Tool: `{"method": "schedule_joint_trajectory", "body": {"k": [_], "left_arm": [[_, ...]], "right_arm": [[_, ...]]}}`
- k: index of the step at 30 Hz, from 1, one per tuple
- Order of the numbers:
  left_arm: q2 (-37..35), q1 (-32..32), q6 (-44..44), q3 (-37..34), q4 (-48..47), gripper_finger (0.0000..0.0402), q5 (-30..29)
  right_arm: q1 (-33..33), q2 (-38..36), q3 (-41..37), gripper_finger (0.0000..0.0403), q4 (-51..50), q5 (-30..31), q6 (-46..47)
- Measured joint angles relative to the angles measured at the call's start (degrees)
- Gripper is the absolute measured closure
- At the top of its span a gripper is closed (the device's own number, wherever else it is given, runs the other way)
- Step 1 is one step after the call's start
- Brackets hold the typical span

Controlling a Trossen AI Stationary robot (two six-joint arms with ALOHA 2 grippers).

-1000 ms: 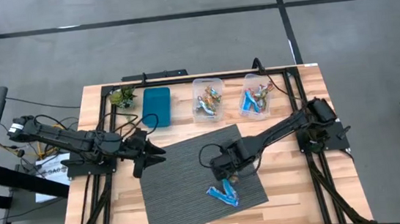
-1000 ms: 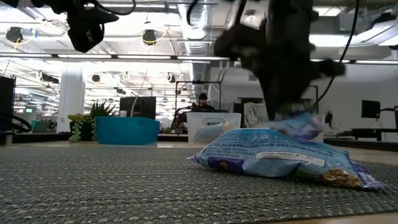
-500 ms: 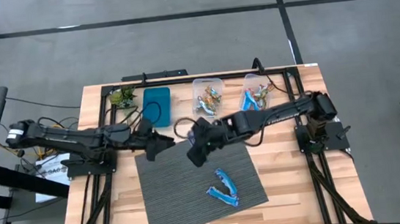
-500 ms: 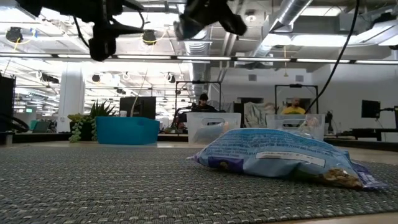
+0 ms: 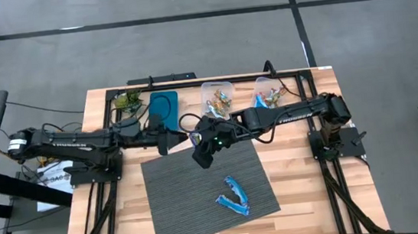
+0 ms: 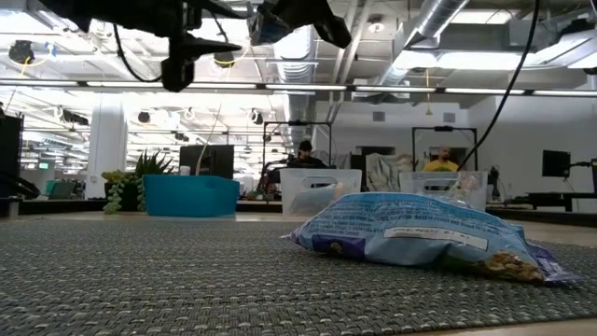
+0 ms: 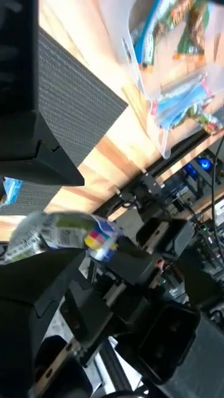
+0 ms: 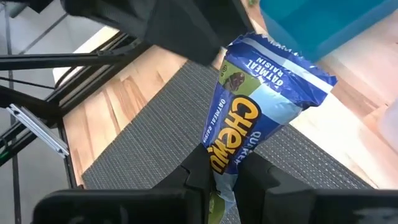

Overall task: Pick and place Granola Bars by type
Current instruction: Put the blue granola bar into the blue bin

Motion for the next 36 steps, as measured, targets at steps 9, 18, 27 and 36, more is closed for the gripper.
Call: {"method": "schedule_joint_trajectory", "body": {"k": [9, 18, 27, 36], "left_arm": [[5.1, 0.6, 5.3, 5.9, -0.4, 0.0237, 1.9], [6.9, 2.0, 5.7, 7.9, -4.6, 0.0267, 1.6], [7.3, 2.0, 7.4, 7.9, -4.3, 0.0383, 0.4], [7.3, 2.0, 8.1, 8.0, -7.7, 0.0396, -2.6]], "right_arm": [[-1.9, 0.0, 0.0, 0.0363, 0.1, -0.7, -0.5], [-1.7, 0.0, 0.0, 0.0363, 0.4, -0.8, -1.5], [-1.8, 0.1, 0.0, 0.0363, 0.4, -0.6, -1.9], [-2.2, 0.1, 0.0, 0.0344, 0.0, -0.2, -2.0]]}}
